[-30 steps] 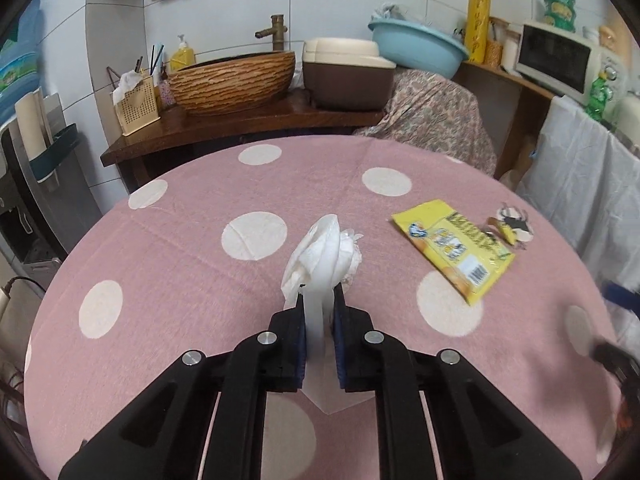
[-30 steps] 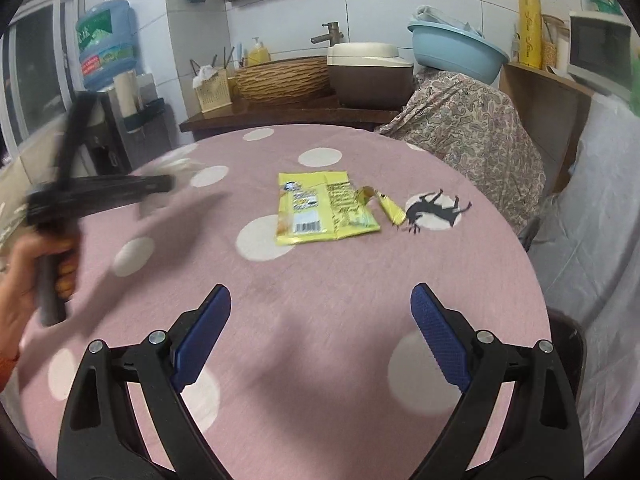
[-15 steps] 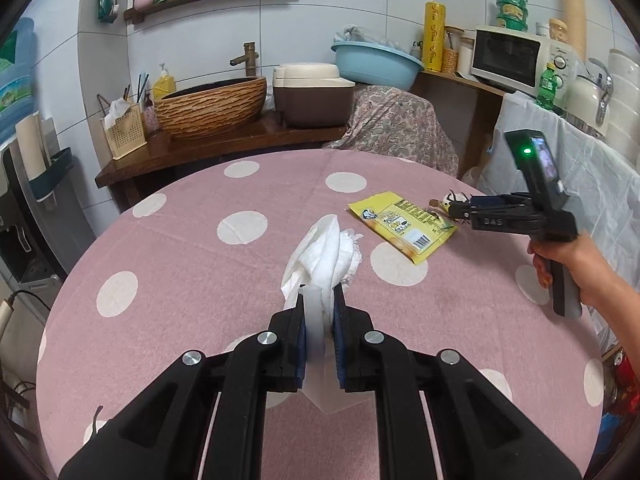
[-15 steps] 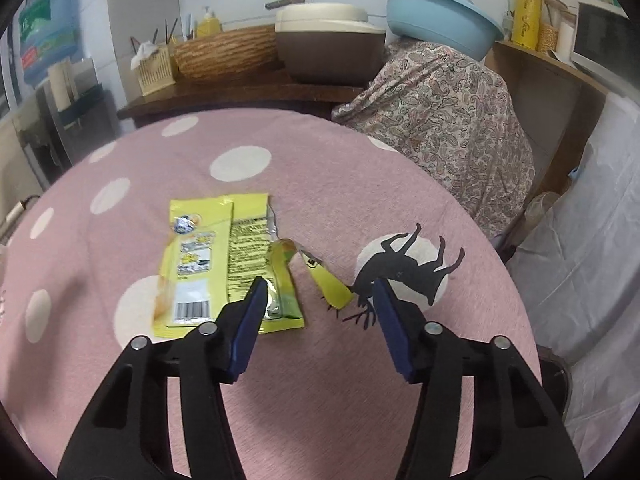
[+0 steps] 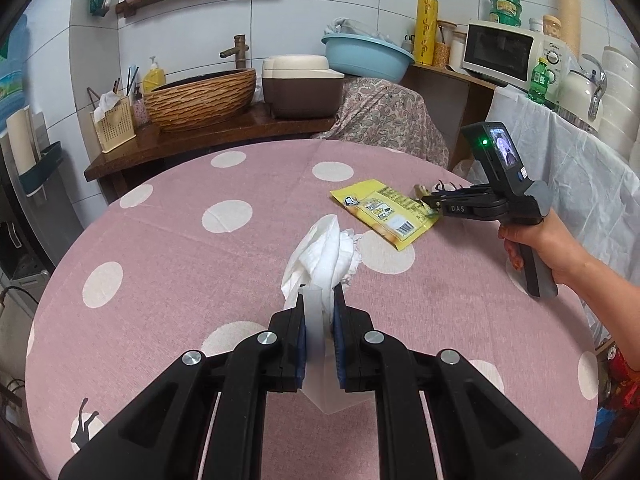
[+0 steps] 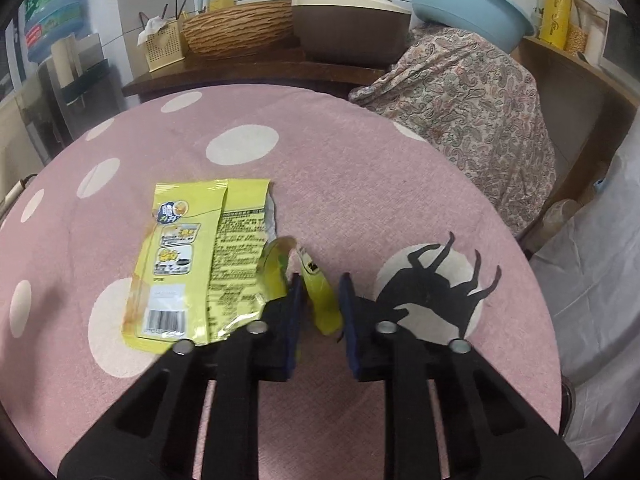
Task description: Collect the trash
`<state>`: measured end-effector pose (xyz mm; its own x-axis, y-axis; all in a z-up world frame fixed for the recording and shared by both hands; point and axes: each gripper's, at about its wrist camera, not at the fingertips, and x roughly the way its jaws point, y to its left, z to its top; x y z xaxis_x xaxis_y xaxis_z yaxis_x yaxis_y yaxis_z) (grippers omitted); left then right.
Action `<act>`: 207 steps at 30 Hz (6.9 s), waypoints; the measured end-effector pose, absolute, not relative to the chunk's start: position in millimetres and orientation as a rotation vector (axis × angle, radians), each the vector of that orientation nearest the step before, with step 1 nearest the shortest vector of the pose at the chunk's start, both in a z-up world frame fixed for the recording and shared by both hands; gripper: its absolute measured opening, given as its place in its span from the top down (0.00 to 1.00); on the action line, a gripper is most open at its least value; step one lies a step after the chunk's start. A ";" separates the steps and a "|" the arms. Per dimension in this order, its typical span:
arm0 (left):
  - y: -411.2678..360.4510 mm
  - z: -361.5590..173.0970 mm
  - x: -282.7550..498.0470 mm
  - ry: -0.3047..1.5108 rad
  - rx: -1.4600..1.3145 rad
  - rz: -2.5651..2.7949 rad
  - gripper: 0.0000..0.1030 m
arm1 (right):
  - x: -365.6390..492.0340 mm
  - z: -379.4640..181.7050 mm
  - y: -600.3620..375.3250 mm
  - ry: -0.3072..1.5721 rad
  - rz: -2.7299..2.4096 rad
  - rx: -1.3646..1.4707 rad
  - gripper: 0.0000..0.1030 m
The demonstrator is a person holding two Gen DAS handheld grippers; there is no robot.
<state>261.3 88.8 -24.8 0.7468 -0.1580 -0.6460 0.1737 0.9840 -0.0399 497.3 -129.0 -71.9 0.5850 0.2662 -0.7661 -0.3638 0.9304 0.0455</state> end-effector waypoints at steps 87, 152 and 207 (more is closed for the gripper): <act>-265.7 -18.2 292.5 0.827 0.177 -0.606 0.89 | 312.5 -204.4 -471.3 0.903 -0.037 0.365 0.43; -153.6 21.9 170.9 0.391 0.123 -0.489 0.05 | 91.5 -49.9 -357.8 0.443 -0.198 0.159 0.06; 26.2 20.8 29.7 0.278 0.045 -0.038 0.05 | -5.3 20.4 -200.1 0.226 0.120 0.067 0.06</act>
<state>29.7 26.2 20.8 0.9610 -0.0309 -0.2748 0.0434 0.9983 0.0396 -5.3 -200.1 20.4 0.9675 0.1262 -0.2192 -0.1111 0.9906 0.0800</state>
